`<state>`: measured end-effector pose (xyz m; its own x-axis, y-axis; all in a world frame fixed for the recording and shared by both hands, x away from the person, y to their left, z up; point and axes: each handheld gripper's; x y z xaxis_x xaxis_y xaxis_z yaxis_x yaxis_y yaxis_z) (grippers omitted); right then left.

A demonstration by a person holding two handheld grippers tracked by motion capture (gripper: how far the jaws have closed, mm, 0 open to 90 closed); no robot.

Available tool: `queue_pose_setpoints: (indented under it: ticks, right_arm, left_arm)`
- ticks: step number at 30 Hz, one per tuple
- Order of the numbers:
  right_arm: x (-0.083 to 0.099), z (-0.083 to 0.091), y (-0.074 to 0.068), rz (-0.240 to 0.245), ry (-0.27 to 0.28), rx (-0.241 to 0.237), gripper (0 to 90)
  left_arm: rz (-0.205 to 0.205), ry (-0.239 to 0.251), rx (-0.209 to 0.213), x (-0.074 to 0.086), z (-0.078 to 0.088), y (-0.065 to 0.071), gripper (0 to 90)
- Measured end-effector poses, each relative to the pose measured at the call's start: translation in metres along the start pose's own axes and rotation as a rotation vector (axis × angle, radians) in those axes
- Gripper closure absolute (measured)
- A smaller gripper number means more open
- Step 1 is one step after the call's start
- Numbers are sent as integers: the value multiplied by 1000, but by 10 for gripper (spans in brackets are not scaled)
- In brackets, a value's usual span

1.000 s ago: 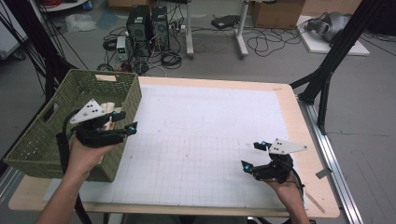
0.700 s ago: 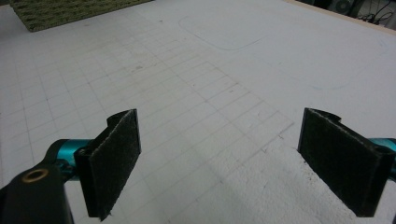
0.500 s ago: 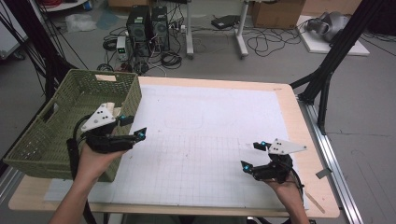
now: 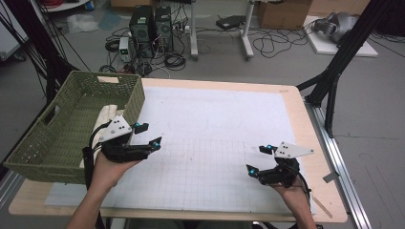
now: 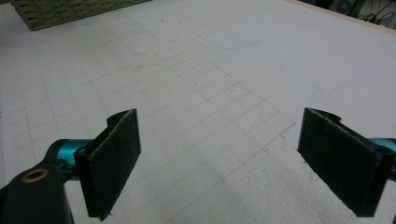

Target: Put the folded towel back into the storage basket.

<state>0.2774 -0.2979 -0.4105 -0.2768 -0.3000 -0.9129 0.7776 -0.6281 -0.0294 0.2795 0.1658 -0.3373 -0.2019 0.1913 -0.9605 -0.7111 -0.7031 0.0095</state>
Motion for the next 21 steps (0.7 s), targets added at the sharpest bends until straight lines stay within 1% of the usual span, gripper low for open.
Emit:
queue_pose_setpoints:
  ticks: [2,12,21]
  right_arm:
    - [0,0,0,-3,-1,0,125]
    - [0,0,0,2,-1,-1,125]
    - [1,0,-1,-3,-8,-2,125]
  left_arm:
    - [-2,6,1,2,-2,2,342]
    - [-23,5,6,10,-11,12,338]
    - [-14,4,18,22,-20,17,335]
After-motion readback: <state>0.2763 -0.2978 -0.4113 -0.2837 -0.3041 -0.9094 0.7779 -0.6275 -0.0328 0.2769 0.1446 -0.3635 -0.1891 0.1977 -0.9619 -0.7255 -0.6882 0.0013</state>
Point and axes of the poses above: each handheld gripper's, and its own axes: z roughly backward along the jaws, x roughly out of its underside, y roughly to its right, and after that the axes turned 4 degrees about y, right-handed
